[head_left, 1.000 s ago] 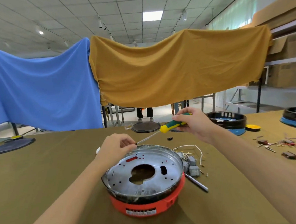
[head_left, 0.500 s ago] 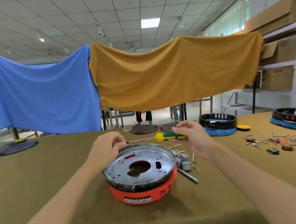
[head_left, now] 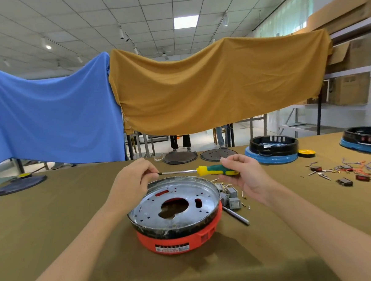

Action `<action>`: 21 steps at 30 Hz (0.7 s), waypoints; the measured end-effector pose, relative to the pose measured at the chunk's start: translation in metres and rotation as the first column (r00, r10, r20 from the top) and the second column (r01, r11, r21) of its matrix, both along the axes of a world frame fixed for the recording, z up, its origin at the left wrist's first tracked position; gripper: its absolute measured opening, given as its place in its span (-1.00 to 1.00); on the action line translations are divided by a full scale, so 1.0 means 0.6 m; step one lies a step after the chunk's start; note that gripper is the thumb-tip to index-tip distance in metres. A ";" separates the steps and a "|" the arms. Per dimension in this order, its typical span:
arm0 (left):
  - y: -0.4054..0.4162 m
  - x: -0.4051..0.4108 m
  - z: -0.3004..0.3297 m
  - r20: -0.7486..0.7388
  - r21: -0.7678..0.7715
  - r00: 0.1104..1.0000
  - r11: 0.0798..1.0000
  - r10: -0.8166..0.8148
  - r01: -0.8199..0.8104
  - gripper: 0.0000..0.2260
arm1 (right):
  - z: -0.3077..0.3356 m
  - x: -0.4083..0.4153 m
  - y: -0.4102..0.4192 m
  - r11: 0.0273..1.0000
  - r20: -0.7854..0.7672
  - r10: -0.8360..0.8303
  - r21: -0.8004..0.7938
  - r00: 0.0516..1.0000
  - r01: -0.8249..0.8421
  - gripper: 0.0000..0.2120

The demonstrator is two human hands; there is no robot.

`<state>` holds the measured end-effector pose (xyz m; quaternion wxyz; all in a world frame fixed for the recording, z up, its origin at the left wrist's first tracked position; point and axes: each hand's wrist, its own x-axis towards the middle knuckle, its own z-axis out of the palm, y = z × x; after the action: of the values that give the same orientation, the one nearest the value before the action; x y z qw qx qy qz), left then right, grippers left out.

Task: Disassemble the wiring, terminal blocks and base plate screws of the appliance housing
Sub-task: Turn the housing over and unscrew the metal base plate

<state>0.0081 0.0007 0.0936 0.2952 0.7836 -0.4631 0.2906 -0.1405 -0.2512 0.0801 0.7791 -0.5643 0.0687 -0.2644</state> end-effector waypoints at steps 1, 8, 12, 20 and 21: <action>-0.001 -0.001 0.000 0.003 -0.005 1.000 1.000 -0.002 0.002 -0.92 | 0.001 0.000 -0.002 1.000 0.003 -0.001 -0.007 1.000 0.001 -0.88; 0.006 -0.027 0.019 0.281 0.023 0.959 1.000 -0.026 0.021 -0.95 | 0.004 -0.006 -0.004 0.999 -0.003 -0.004 0.051 1.000 0.004 -0.93; 0.006 -0.043 0.028 0.285 0.008 0.958 0.999 -0.033 0.032 -0.94 | 0.006 -0.009 -0.003 0.997 0.031 -0.014 0.076 0.999 0.011 -0.93; 0.025 -0.059 0.038 0.292 0.032 0.955 0.998 -0.057 0.050 -0.93 | 0.008 -0.014 -0.001 0.998 0.033 0.030 0.061 0.999 -0.032 -0.97; 0.026 -0.059 0.040 0.301 0.049 0.953 0.998 -0.043 0.029 -0.93 | 0.008 -0.013 0.000 0.997 0.033 0.029 0.064 0.999 -0.031 -0.97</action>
<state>-0.0276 0.0162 0.1174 0.2089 0.7276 -0.5232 0.3914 -0.1480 -0.2511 0.0847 0.8017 -0.5356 0.0563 -0.2592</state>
